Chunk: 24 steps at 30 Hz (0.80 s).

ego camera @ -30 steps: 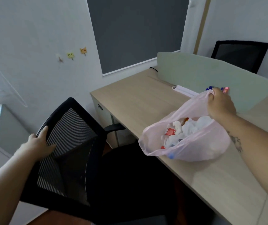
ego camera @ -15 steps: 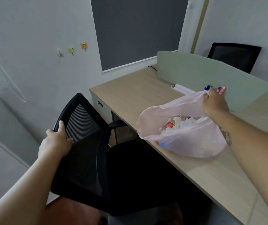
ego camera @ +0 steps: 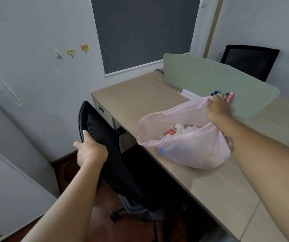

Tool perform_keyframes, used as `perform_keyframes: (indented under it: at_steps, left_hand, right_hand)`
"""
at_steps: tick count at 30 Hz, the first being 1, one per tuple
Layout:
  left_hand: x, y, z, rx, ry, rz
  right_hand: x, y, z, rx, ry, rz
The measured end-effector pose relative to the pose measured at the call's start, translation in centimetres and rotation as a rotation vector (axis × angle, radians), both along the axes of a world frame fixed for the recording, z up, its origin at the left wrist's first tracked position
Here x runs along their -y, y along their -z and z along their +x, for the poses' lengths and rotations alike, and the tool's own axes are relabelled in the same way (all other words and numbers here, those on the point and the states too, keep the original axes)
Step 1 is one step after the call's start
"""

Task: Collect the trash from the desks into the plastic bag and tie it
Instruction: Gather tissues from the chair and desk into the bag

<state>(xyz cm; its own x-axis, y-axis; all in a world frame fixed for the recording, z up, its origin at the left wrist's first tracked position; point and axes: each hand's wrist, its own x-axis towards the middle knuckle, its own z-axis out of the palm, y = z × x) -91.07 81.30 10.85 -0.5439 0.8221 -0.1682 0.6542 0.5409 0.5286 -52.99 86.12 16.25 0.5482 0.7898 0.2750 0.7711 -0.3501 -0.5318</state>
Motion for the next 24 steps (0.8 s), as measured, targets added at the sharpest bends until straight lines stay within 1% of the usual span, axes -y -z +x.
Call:
perform_keyframes:
  at_steps: [4, 10, 12, 14, 16, 18, 20, 24]
  left_hand:
    - [0.3, -0.1, 5.5, 0.053, -0.044, 0.001]
    - [0.7, -0.8, 13.0, 0.151, -0.091, -0.008]
    - [1.1, -0.8, 14.5, 0.155, -0.111, 0.001]
    - [1.1, -0.8, 14.9, 0.102, -0.087, 0.009]
    - [0.4, -1.0, 14.4, -0.086, 0.070, 0.038]
    - [-1.7, -1.3, 13.7, -0.250, 0.293, 0.131]
    - [-4.7, -1.8, 13.8, -0.289, 0.469, 0.154]
    - [-10.4, -0.4, 16.1, -0.236, 0.748, -0.046]
  right_hand:
    - [-0.2, -0.3, 1.3, -0.045, -0.008, -0.005]
    - [-0.3, -0.2, 2.7, -0.039, -0.032, -0.012]
    - [-0.2, -0.1, 3.0, -0.046, -0.032, -0.017]
    - [-0.2, 0.0, 3.3, -0.052, -0.027, -0.005]
    - [-0.2, 0.2, 3.8, -0.053, -0.010, 0.019]
    - [-0.5, 0.3, 4.3, -0.085, 0.011, 0.035]
    - [-0.8, 0.4, 4.6, -0.108, 0.037, 0.045]
    - [-1.1, 1.0, 5.6, -0.078, 0.110, 0.071]
